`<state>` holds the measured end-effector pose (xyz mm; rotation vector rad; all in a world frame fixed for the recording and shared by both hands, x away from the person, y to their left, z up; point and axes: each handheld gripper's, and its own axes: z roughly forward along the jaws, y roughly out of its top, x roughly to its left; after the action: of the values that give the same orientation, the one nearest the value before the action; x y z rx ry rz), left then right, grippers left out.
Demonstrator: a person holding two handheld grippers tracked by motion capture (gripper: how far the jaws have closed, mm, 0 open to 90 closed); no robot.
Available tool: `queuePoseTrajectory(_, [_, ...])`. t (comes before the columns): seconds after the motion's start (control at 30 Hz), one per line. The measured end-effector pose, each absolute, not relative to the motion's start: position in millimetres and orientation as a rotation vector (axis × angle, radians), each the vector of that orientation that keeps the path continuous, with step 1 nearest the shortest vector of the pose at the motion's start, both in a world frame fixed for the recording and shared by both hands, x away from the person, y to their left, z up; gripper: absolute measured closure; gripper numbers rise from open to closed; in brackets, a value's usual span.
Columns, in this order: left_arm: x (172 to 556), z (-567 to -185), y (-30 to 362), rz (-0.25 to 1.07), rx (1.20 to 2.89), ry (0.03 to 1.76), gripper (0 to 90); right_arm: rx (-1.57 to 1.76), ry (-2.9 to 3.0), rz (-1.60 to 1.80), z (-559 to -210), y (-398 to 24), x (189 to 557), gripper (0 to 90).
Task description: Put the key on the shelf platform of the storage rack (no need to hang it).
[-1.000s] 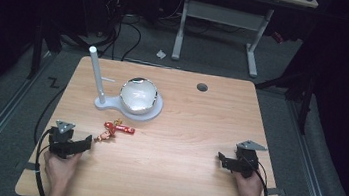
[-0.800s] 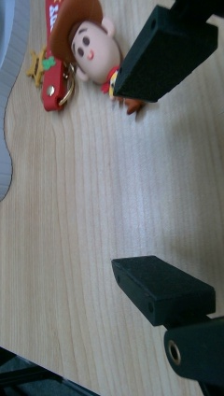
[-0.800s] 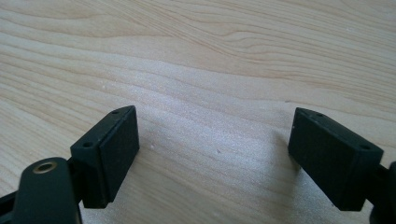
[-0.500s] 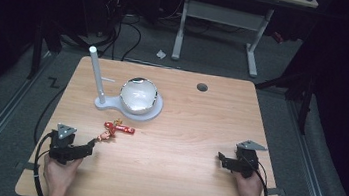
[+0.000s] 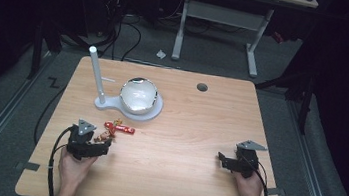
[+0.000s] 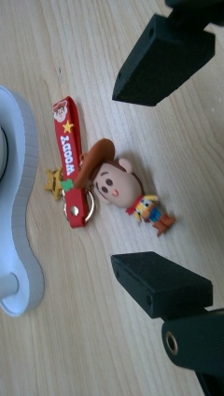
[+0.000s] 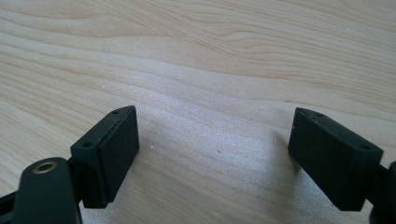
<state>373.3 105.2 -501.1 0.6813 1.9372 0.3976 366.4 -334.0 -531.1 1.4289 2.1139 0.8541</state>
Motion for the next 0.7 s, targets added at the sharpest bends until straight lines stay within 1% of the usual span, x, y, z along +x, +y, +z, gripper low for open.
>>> queuePoseTrajectory(0.2, [377.9, -503.1, 97.3, 0.387, 0.705, 1.944, 19.6, 1.433, 2.113, 0.854, -531.0, -333.9, 366.2, 16.2])
queuePoseTrajectory(0.43, [390.6, -513.4, 86.2, 0.410, 0.769, 1.953, 21.0, 1.432, 2.113, 0.853, -531.0, -333.9, 366.2, 16.2])
queuePoseTrajectory(0.53, [393.6, -515.3, 84.4, 0.404, 0.764, 1.957, 22.1, 1.432, 2.113, 0.853, -531.0, -333.9, 366.2, 16.2])
queuePoseTrajectory(0.7, [400.6, -526.7, 84.1, 0.448, 0.793, 1.976, 22.8, 1.432, 2.114, 0.853, -531.0, -333.9, 366.2, 16.2])
